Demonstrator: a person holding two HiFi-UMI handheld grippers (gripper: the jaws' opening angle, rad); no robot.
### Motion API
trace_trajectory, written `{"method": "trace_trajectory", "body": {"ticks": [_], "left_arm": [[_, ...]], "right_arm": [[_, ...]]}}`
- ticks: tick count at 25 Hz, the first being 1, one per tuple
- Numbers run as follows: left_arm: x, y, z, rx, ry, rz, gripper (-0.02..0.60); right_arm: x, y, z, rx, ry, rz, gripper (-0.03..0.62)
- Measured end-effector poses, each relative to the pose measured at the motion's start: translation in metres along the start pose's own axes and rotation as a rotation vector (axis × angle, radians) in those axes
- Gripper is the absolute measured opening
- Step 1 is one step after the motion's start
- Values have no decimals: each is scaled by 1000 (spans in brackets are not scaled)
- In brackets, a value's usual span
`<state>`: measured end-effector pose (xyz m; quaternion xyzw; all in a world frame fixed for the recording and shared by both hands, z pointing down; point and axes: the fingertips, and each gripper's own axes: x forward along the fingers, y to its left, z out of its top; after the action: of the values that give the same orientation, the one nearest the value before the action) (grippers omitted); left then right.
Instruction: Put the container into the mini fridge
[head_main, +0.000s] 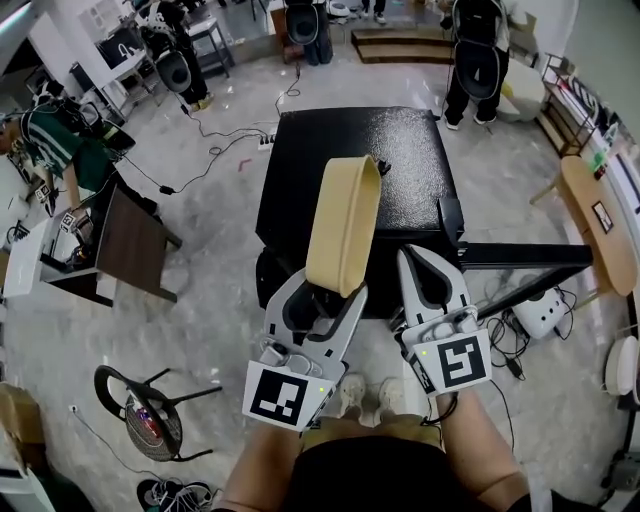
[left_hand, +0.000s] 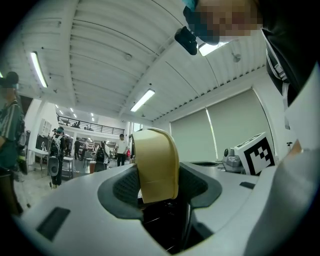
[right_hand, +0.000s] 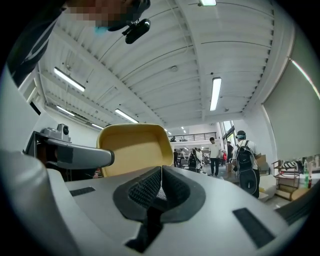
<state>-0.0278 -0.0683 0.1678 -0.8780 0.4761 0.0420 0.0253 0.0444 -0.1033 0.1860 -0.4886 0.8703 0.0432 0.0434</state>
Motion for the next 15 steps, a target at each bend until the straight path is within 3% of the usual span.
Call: {"method": "trace_trajectory", "body": {"ticks": [4, 10, 15], "left_arm": [[-3, -5, -6, 0, 14, 0, 233], [-12, -8, -15, -19, 26, 8, 233], [-21, -7, -27, -32, 45, 30, 233]], "right_arm": [[-3, 1, -11, -4, 33, 14, 35], [-1, 4, -6, 42, -10, -6, 36], [-5, 4, -27, 8, 67, 17, 37]]}}
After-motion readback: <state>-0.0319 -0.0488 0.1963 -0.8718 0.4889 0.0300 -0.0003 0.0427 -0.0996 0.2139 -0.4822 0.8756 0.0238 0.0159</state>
